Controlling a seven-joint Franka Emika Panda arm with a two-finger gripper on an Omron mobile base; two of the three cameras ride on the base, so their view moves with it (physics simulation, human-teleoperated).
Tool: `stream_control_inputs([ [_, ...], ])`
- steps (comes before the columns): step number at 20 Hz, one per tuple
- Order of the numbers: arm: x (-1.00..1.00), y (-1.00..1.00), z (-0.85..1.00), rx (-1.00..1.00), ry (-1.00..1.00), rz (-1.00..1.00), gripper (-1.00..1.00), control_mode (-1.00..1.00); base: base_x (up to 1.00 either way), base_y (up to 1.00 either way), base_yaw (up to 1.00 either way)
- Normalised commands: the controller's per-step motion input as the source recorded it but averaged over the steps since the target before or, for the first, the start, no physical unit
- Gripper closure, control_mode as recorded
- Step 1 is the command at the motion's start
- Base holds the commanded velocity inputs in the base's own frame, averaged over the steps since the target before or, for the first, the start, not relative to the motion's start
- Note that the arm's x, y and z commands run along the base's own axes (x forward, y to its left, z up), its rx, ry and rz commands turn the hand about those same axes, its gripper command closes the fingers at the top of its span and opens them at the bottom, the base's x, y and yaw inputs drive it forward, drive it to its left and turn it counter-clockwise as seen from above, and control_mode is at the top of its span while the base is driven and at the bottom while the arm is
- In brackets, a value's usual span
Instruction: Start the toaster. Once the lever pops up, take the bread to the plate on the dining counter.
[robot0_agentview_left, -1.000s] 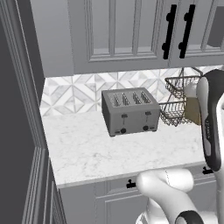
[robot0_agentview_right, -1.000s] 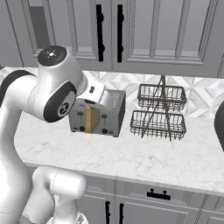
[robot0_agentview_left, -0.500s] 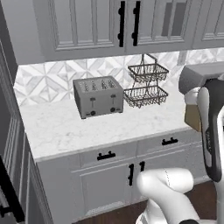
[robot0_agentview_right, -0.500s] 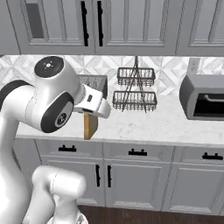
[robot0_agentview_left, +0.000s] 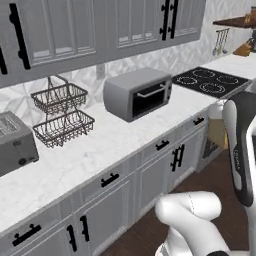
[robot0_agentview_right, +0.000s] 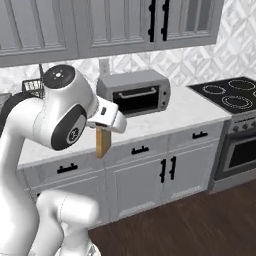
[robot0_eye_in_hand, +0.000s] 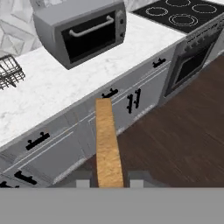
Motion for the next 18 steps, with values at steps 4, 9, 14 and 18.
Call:
stream_control_inputs([
  [4, 0.0, 0.0, 0.0, 0.0, 0.0, 0.0, 1.0, 1.0, 0.0, -0.76, -0.72],
  [9, 0.0, 0.0, 0.0, 0.0, 0.0, 0.0, 1.0, 1.0, 0.24, -0.81, -0.61],
  [14, 0.0, 0.0, 0.0, 0.0, 0.0, 0.0, 1.0, 1.0, 0.56, -0.83, -0.5],
  [18, 0.0, 0.0, 0.0, 0.0, 0.0, 0.0, 1.0, 1.0, 0.83, -0.73, -0.43],
])
